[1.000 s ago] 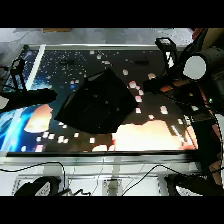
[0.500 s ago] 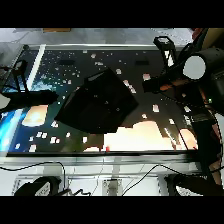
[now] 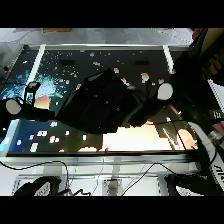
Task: Fold the clothes and pants, and hang the long-sleeved shirts on hangers.
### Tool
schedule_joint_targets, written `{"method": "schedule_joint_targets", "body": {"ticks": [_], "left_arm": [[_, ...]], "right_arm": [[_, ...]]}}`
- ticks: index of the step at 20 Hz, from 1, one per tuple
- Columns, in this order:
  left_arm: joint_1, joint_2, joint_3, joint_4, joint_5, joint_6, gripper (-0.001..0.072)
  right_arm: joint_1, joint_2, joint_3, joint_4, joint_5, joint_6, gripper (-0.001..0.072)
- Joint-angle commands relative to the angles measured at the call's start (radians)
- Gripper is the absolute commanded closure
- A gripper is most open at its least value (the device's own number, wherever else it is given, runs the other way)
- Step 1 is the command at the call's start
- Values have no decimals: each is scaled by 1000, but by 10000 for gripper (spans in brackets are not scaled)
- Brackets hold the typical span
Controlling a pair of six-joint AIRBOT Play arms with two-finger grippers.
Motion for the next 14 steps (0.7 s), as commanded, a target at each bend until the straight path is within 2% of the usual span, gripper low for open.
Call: {"method": "schedule_joint_targets", "body": {"ticks": [1,2,3,4,5,7,8,11,13,14], "left_arm": [[3,-27,-24,33,14,2,76],[3,-37,-25,32,21,2,62],[3,-47,-24,32,23,1,62],[3,-56,-25,33,22,1,62],[3,-67,-25,33,22,1,63],[3,-85,-25,33,22,1,63],[3,-94,-25,32,22,1,63],[3,-113,-24,30,22,1,63],[3,-120,-24,30,23,1,63],[3,-121,-24,30,29,1,63]], "right_arm": [[0,-2,-177,272,-257,-111,665],[0,-2,-187,254,-341,-106,663],[0,-2,-194,213,-406,-71,608],[-1,-6,-203,146,-474,8,499],[-2,-18,-211,89,-508,89,496],[-2,-63,-221,101,-491,149,471],[-2,-92,-229,144,-468,149,409],[0,-185,-243,276,-425,143,358],[0,-244,-243,362,-423,140,147],[0,-267,-243,399,-427,140,89]]}}
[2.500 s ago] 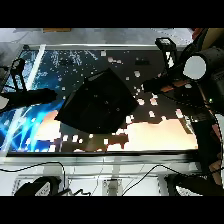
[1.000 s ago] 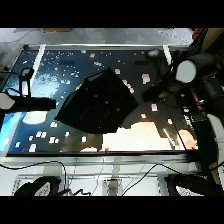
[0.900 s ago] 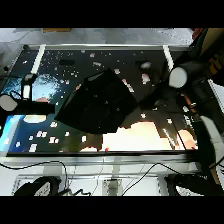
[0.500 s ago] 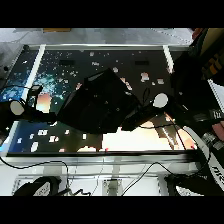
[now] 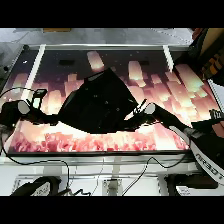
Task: Fold the clothes and pants, and hang the long-sleeved shirts on hangers.
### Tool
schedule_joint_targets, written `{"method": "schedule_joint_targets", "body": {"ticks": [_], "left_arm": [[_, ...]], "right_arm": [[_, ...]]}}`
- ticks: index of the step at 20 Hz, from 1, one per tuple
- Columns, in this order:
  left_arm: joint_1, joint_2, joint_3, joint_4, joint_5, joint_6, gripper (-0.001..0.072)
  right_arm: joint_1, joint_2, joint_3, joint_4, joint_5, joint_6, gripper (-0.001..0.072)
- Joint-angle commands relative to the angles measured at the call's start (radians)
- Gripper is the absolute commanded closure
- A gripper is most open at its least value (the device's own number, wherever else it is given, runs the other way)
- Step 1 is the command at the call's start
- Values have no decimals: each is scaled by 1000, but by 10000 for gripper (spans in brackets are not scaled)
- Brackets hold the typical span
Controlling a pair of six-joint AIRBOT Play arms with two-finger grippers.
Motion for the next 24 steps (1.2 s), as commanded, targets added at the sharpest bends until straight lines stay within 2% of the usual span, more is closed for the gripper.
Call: {"method": "schedule_joint_targets", "body": {"ticks": [1,4,5,6,7,8,9,10,12,13,14,15,17,18,20,24], "left_arm": [[1,-11,0,0,14,1,63],[1,-11,-1,0,26,1,63],[1,-11,-1,0,26,1,63],[1,-11,-1,0,26,1,63],[1,-11,-1,0,26,0,67],[1,-11,-1,0,26,0,118],[1,-11,-1,0,26,0,136],[1,-11,-1,0,26,0,136],[1,-11,-1,0,26,0,161],[1,-11,-1,0,26,0,249],[1,-11,-1,0,27,0,333],[1,-14,-1,0,26,0,377],[8,-29,-1,0,26,-8,389],[16,-40,-1,-1,26,-26,443],[45,-64,-1,-33,19,-30,443],[160,-98,-1,-186,-25,-16,443]], "right_arm": [[1,-91,-7,148,-8,12,98],[1,-126,-7,161,-56,14,124],[1,-132,-7,164,-67,14,178],[1,-139,-7,169,-83,13,196],[1,-143,-7,177,-106,13,270],[1,-145,-7,188,-138,13,288],[1,-145,-7,198,-164,13,316],[1,-145,-7,204,-178,12,377],[1,-145,-7,203,-180,5,424],[1,-145,-6,205,-178,-13,610],[1,-144,-6,206,-177,-20,673],[1,-142,-6,205,-177,-42,679],[1,-124,-6,204,-163,-112,679],[-1,-108,-7,198,-157,-134,679],[-1,-58,-6,145,-147,-150,680],[-2,52,-7,-86,-63,-145,681]]}}
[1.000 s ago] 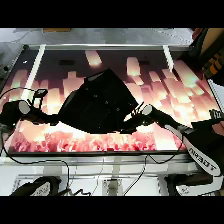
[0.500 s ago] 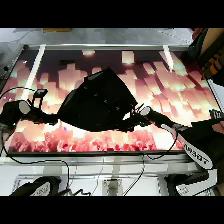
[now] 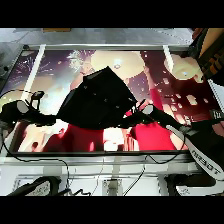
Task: Fold the clothes and pants, and hang the long-sleeved shirts on hangers.
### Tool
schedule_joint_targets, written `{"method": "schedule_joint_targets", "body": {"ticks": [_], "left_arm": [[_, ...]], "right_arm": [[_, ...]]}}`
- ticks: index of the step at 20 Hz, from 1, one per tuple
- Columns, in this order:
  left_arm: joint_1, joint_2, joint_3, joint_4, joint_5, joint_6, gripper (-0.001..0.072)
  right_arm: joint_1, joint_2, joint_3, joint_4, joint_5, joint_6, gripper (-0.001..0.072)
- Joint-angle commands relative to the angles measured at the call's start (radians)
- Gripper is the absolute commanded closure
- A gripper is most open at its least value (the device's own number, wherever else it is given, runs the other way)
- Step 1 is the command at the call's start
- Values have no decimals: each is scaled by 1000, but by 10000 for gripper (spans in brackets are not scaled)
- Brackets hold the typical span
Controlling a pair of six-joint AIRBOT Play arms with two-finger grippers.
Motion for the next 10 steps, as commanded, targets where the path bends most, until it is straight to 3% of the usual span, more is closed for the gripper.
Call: {"method": "schedule_joint_targets", "body": {"ticks": [1,4,7,10], "left_arm": [[97,-29,-1,-147,-48,6,443],[141,-40,-47,-232,-69,41,427],[141,-60,-143,-356,-5,107,194],[141,-106,-204,-529,73,151,171]], "right_arm": [[0,86,0,-200,98,-13,682],[0,132,-3,-253,147,-14,682],[0,139,-3,-225,146,-14,681],[0,139,-3,-222,146,-14,681]]}}
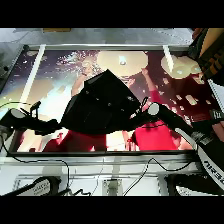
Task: Fold the clothes and pants, and hang the long-sleeved shirts on hangers.
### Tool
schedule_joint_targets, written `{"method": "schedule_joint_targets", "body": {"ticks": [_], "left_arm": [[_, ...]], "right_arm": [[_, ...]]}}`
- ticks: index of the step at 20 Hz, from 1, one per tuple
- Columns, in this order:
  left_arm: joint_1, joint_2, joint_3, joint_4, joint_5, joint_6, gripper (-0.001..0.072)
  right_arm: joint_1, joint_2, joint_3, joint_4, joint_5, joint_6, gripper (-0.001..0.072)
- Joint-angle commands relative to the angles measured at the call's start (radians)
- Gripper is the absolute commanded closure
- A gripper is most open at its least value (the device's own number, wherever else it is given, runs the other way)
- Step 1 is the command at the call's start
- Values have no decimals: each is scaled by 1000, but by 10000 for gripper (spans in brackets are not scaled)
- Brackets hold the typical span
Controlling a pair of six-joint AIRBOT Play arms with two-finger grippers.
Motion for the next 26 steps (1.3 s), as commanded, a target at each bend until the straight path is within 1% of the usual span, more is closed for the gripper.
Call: {"method": "schedule_joint_targets", "body": {"ticks": [1,3,4,5,6,7,8,9,10,12,13,14,17,21,23,26], "left_arm": [[7,-54,-64,-232,95,71,171],[7,-98,-65,-309,168,71,176],[7,-118,-65,-335,208,71,189],[5,-140,-65,-360,247,71,217],[5,-159,-65,-380,275,71,222],[5,-176,-65,-402,298,71,300],[5,-187,-64,-421,314,71,442],[5,-191,-64,-446,315,96,607],[4,-188,-63,-484,296,168,701],[5,-163,-60,-563,221,333,700],[5,-134,-60,-603,179,397,700],[6,-92,-60,-632,153,435,701],[9,103,-49,-646,150,446,701],[9,446,27,-666,169,446,701],[9,623,77,-673,248,446,702],[9,876,122,-672,442,446,702]], "right_arm": [[0,8,0,-8,12,-1,681],[0,8,0,-8,12,-1,681],[0,8,0,-9,12,-1,681],[0,8,0,-10,15,-1,681],[0,8,0,-11,19,0,681],[0,8,-1,-19,23,-1,681],[0,8,-1,-46,22,-1,681],[0,8,-3,-65,19,-1,681],[0,8,-10,-63,11,-1,682],[0,16,-11,-36,12,-6,681],[0,29,-9,-31,11,-11,681],[0,53,-2,-30,9,-14,681],[0,171,38,-29,-19,-17,682],[0,357,127,-22,-49,-19,681],[0,440,177,-3,-56,-19,682],[2,549,260,-3,-78,-20,682]]}}
